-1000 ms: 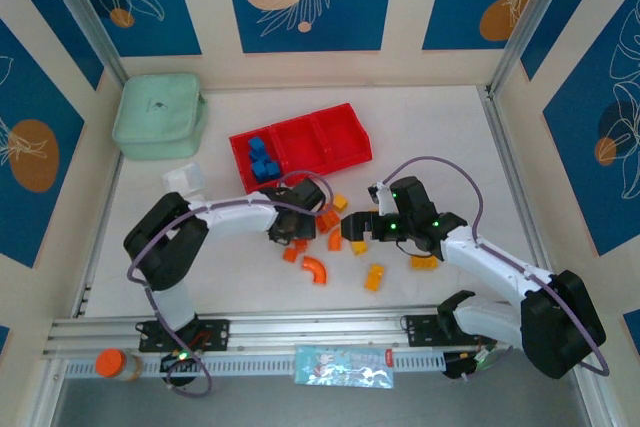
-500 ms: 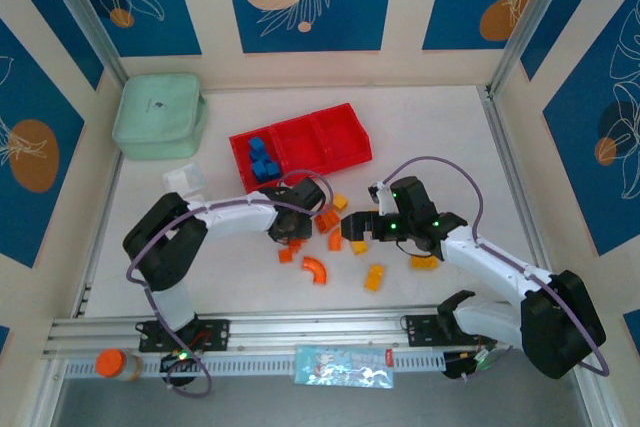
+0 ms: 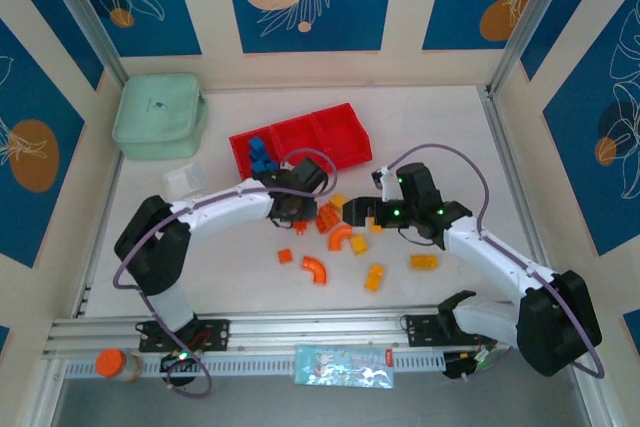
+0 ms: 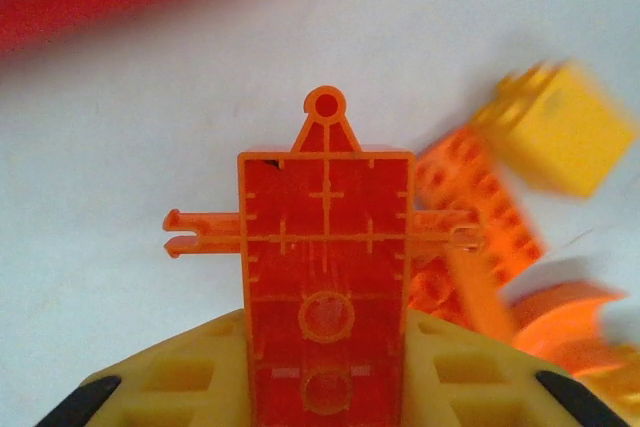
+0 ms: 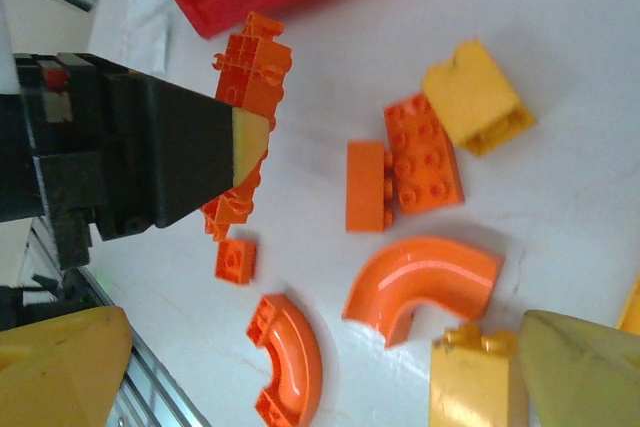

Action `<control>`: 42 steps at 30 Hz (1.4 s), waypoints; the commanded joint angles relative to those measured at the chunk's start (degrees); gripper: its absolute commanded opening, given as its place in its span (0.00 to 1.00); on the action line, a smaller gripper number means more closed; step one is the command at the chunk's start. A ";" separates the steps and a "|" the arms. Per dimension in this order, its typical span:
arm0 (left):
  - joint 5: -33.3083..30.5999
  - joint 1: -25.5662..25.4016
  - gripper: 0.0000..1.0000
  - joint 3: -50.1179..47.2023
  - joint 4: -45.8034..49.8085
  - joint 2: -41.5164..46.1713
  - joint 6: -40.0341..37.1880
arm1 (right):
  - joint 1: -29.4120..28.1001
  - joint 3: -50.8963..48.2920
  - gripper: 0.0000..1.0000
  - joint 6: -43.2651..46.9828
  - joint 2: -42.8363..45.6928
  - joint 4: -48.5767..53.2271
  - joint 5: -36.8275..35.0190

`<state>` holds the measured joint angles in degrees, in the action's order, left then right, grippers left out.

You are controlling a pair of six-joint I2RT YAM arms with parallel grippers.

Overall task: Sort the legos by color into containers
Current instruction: Pick up the lego from the center of the table, then place the lego in the container.

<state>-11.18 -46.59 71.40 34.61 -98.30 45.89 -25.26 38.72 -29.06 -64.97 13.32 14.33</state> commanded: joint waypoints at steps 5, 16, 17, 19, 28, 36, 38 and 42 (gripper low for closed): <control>1.11 7.30 0.27 13.78 0.08 -5.50 -0.39 | 2.95 6.42 0.99 1.64 -5.13 0.54 3.12; -0.19 15.43 0.30 32.58 1.75 -22.42 3.88 | 4.90 9.27 0.99 1.46 -9.48 0.95 2.12; 0.00 15.63 0.31 33.15 1.41 -23.22 3.77 | 5.03 9.19 0.99 1.55 -9.33 1.00 2.21; 0.20 15.91 0.32 35.55 1.85 -25.21 2.72 | 5.37 8.92 0.99 1.64 -8.98 0.87 2.20; -1.22 16.00 0.46 42.30 5.73 -28.24 0.93 | 6.36 9.60 0.99 1.54 -7.75 1.36 3.43; 3.12 14.78 0.50 36.66 3.61 -20.65 -2.12 | 6.45 8.93 0.99 2.25 -4.67 4.34 3.62; 4.18 13.81 0.52 33.06 2.76 -17.38 -3.00 | 6.38 8.18 0.99 2.25 -4.33 5.27 3.86; 4.65 10.63 0.57 23.90 1.11 -10.09 -4.34 | 5.69 5.53 0.99 2.17 -3.24 5.84 3.89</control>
<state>-8.32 -33.30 99.31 36.95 -114.15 43.62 -19.16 45.98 -27.83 -69.63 16.53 16.73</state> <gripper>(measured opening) 0.558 0.991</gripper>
